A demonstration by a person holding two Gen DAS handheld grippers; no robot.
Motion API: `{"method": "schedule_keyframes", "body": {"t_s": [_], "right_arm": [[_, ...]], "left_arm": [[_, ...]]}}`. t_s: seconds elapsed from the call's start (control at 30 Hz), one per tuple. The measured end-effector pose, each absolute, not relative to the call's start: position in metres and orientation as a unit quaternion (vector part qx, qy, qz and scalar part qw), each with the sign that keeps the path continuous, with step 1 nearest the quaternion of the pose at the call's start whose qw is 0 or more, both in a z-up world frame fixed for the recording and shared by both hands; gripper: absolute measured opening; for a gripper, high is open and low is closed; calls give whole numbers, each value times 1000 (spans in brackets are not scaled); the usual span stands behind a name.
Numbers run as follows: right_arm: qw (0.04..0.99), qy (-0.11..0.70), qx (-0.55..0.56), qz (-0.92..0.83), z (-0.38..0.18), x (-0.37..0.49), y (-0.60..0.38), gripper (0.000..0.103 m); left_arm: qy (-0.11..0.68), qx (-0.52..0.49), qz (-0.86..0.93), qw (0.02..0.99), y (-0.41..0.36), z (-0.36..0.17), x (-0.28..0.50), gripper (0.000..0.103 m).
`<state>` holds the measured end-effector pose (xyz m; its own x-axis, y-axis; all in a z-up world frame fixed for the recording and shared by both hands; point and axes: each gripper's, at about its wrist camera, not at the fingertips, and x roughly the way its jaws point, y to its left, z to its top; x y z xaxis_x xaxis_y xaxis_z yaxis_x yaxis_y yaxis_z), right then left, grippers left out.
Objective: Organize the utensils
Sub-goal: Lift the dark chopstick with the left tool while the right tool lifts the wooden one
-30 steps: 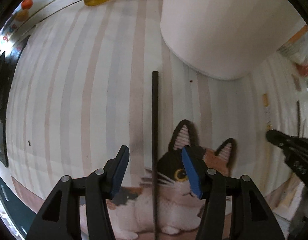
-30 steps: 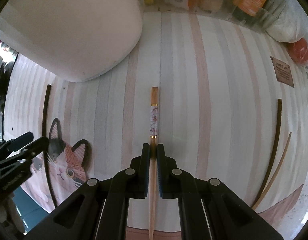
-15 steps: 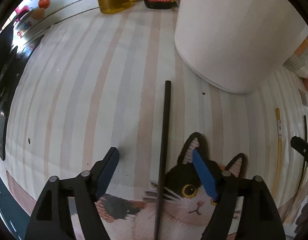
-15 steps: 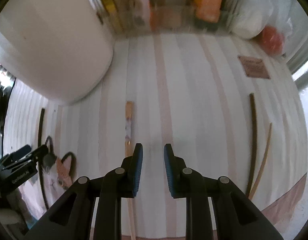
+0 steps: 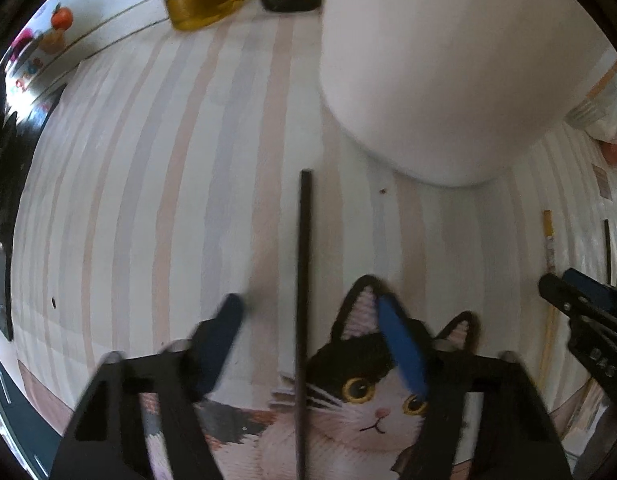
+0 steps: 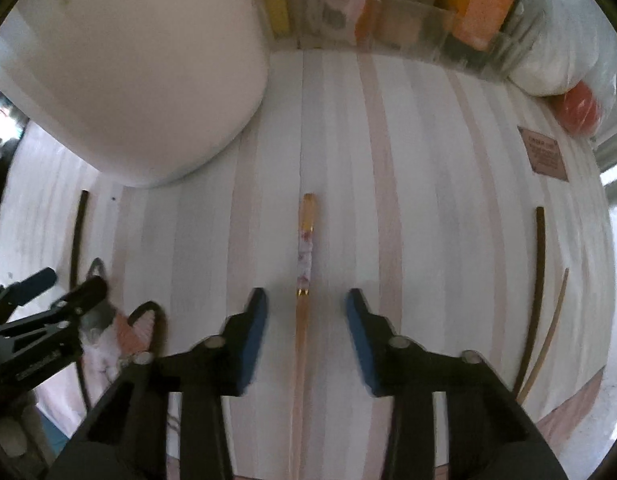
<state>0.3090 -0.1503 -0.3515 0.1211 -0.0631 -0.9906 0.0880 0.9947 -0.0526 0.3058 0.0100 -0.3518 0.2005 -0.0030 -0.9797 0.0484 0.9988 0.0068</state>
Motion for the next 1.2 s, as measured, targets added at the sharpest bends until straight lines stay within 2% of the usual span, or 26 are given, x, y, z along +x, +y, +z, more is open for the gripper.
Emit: {"method": "schedule_keyframes", "body": {"t_s": [0.03,0.07,0.1,0.13,0.3,0.8,1.2], "right_arm": [[750,660,9,-49,-351,310,-148,30],[751,658,8,-51,-349,312,-146,24],[752,657,6,-51,-348,312,-143,17],[753,656,0,-51,-348,312,-136,7],[761,646,44,-31,-341,316,-134,7],[833,543,105,4,-253,275,-157,7],[880,456,127,23,-208,294,-160,6]], "left_arm": [[631,23,-22,775,5,-350,306,34],[631,28,-25,775,2,-349,308,12],[636,28,-28,770,-1,-348,310,5],[641,27,-28,767,-3,-348,311,4],[634,15,-32,773,1,-333,310,4],[578,-2,-44,815,19,-253,289,4],[521,-19,-51,852,28,-200,289,4]]}}
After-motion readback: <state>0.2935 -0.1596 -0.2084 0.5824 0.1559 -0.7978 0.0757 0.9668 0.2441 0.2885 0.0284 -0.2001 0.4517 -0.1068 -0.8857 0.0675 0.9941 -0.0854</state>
